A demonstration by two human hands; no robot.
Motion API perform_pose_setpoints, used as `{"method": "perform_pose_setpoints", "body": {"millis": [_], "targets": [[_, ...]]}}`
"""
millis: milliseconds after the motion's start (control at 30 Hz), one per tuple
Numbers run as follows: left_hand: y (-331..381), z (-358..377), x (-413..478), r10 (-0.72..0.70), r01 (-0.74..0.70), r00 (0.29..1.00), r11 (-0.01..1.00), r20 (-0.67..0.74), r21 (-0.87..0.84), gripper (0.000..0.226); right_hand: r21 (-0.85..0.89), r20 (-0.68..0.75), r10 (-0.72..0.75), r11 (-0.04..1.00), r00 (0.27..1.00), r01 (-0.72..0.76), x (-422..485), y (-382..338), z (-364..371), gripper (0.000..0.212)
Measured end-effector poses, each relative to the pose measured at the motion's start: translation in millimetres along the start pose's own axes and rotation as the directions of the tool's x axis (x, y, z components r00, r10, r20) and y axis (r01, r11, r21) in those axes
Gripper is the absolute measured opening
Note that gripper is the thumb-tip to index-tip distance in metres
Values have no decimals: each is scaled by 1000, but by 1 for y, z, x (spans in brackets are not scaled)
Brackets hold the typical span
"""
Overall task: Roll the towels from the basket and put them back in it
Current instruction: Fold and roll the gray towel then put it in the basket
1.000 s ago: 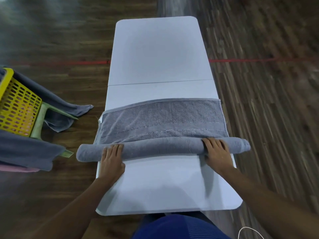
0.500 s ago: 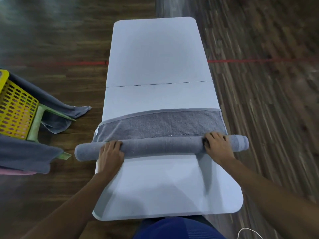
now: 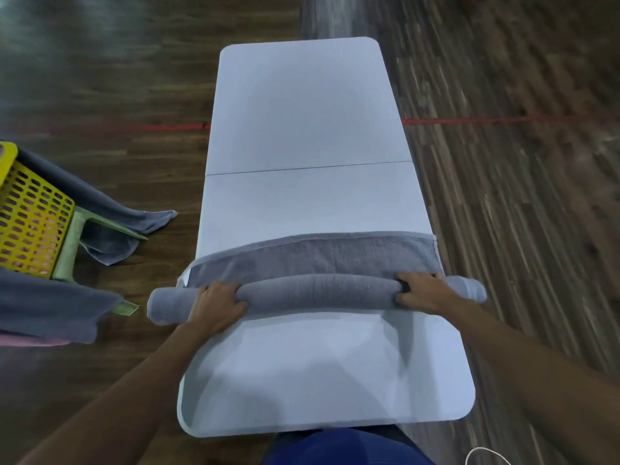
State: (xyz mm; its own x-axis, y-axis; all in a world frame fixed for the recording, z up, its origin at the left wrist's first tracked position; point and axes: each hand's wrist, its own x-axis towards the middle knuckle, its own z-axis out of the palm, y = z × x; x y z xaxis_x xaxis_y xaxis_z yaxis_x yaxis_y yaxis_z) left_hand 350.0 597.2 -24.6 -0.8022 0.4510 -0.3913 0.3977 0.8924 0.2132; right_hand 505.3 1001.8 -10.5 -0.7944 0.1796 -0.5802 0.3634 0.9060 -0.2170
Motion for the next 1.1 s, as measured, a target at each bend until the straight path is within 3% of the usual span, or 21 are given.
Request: {"method": "perform_pose_setpoints", "body": {"millis": [67,100,167,233,300,400,500,600,700,833,900,1000,1100], "targets": [[-6,-8,7,-24,35,992,995,120,-89,34,47,77,42,998,996,-46,6,3,-5,41],[-9,-10,10,-17,25,996,994,86,-103,34,31,36,58,998,998,-59,8,4,-5,43],[-12,-5,11,6,-12,992,999,-124,-52,33,-45,-210,57,997,976,-68,9,3,0,38],[-7,4,9,48,-59,940,998,-337,-23,26,-70,-460,-24,997,888,-10,8,-1,8,27],[3,12,1,123,-137,896,991,-428,-3,34,-38,-525,-93,996,846,86,3,-8,19,33],[5,26,-13,217,-192,916,976,-338,108,43,-68,-468,-129,992,874,109,-5,-11,38,45],[-2,25,-13,198,-168,959,973,-202,156,59,-107,-450,-130,990,883,91,-1,-8,42,51],[-1,8,6,130,-121,976,991,-173,63,45,-119,-386,-100,991,917,58,13,-12,21,43],[-1,-12,30,93,-96,988,995,-126,-15,45,-165,-306,-93,985,947,44,31,-12,-5,39],[-7,-13,58,80,-53,944,994,-321,91,31,-115,-478,-60,993,877,6,59,-15,-23,31],[-10,-8,65,129,-94,930,989,-345,116,32,-113,-498,-121,991,859,74,71,-12,-24,37],[-32,-10,73,266,-216,934,952,-238,215,60,-179,-336,-272,958,901,223,78,3,-18,58],[-53,-22,87,344,-310,939,880,-33,359,82,-314,-261,-345,913,902,259,83,14,-18,74]]}}
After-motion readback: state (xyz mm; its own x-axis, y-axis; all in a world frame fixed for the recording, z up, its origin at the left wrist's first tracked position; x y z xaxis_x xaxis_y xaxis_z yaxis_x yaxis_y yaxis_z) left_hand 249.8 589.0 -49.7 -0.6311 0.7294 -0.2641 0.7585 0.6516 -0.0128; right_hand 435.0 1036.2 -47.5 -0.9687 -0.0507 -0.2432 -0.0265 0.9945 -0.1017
